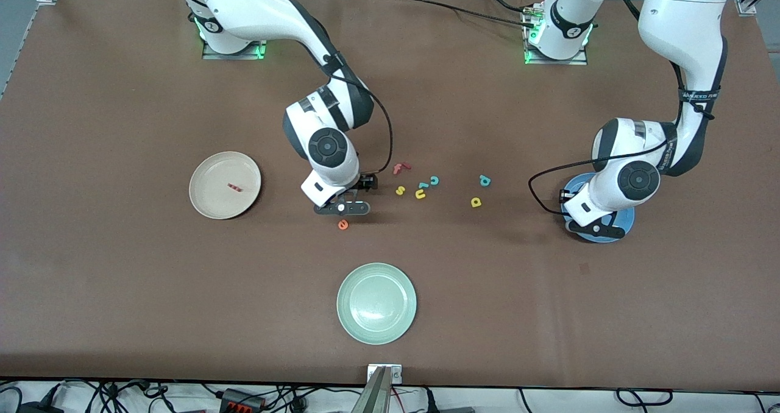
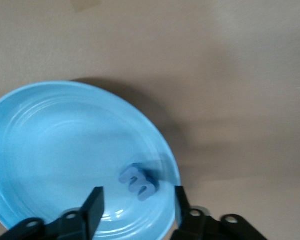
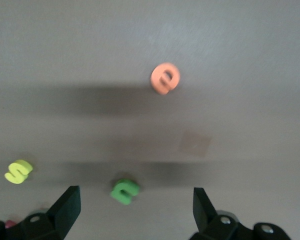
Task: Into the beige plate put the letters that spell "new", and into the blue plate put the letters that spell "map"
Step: 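Grasp the green letter with the right gripper while the left gripper grasps yellow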
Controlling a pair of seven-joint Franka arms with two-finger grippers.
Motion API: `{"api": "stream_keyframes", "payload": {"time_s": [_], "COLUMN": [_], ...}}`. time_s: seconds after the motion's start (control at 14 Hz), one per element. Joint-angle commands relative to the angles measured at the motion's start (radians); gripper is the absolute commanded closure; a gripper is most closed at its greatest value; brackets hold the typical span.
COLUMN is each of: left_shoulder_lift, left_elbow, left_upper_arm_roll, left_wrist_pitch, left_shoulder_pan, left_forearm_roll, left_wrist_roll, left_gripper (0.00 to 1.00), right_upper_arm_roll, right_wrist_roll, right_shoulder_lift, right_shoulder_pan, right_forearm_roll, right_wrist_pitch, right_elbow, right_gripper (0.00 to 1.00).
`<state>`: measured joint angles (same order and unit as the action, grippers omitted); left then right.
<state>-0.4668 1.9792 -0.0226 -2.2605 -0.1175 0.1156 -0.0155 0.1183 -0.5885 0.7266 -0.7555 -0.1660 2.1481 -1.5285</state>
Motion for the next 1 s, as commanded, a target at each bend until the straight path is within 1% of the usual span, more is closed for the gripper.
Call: {"api": "stream_keyframes", "payload": {"time_s": [0.0,0.14,0.28,0.36,0.5,0.64,0.71,0.78,0.85,0.93], "left_shoulder_lift": [0.069,0.076,0.05,0.018,-0.024,-0.065,-0.09,-0.099,-0.121,-0.131], "left_elbow": [-0.008,-0.02,-0.043,-0.063,-0.059,-0.059,-0.057,-0.057,-0.062,-0.063], "left_upper_arm_roll": [0.081,0.166,0.231,0.254,0.257,0.257,0.259,0.256,0.256,0.256], "left_wrist_pitch": [0.05,0.05,0.036,0.018,-0.075,-0.146,-0.187,-0.198,-0.203,-0.212], "left_shoulder_pan": [0.006,0.006,-0.01,-0.023,-0.065,-0.073,-0.091,-0.123,-0.134,-0.134], "left_forearm_roll": [0.015,0.013,0.015,0.013,0.015,0.015,0.015,0.018,0.024,0.025], "left_wrist_roll": [-0.014,-0.068,-0.188,-0.219,-0.37,-0.499,-0.542,-0.57,-0.577,-0.578], "left_gripper": [0.0,0.0,0.0,0.0,0.0,0.0,0.0,0.0,0.0,0.01], "right_upper_arm_roll": [0.009,0.009,0.011,0.011,0.009,0.009,0.009,0.009,0.009,0.009], "right_wrist_roll": [-0.115,-0.235,-0.334,-0.397,-0.52,-0.588,-0.614,-0.635,-0.648,-0.657], "right_shoulder_lift": [0.017,0.031,0.04,0.051,0.062,0.063,0.063,0.062,0.062,0.062], "right_shoulder_pan": [-0.013,-0.018,-0.015,-0.013,-0.019,-0.018,-0.018,-0.021,-0.027,-0.033], "right_forearm_roll": [-0.026,-0.026,-0.026,-0.026,-0.026,-0.027,-0.027,-0.027,-0.027,-0.027], "right_wrist_pitch": [0.006,0.018,0.018,0.019,0.044,0.044,0.041,0.042,0.046,0.046], "right_elbow": [0.018,0.017,0.014,0.016,0.014,0.014,0.013,0.007,0.005,0.002], "right_gripper": [0.13,0.17,0.22,0.25,0.25,0.25,0.26,0.28,0.31,0.32]}}
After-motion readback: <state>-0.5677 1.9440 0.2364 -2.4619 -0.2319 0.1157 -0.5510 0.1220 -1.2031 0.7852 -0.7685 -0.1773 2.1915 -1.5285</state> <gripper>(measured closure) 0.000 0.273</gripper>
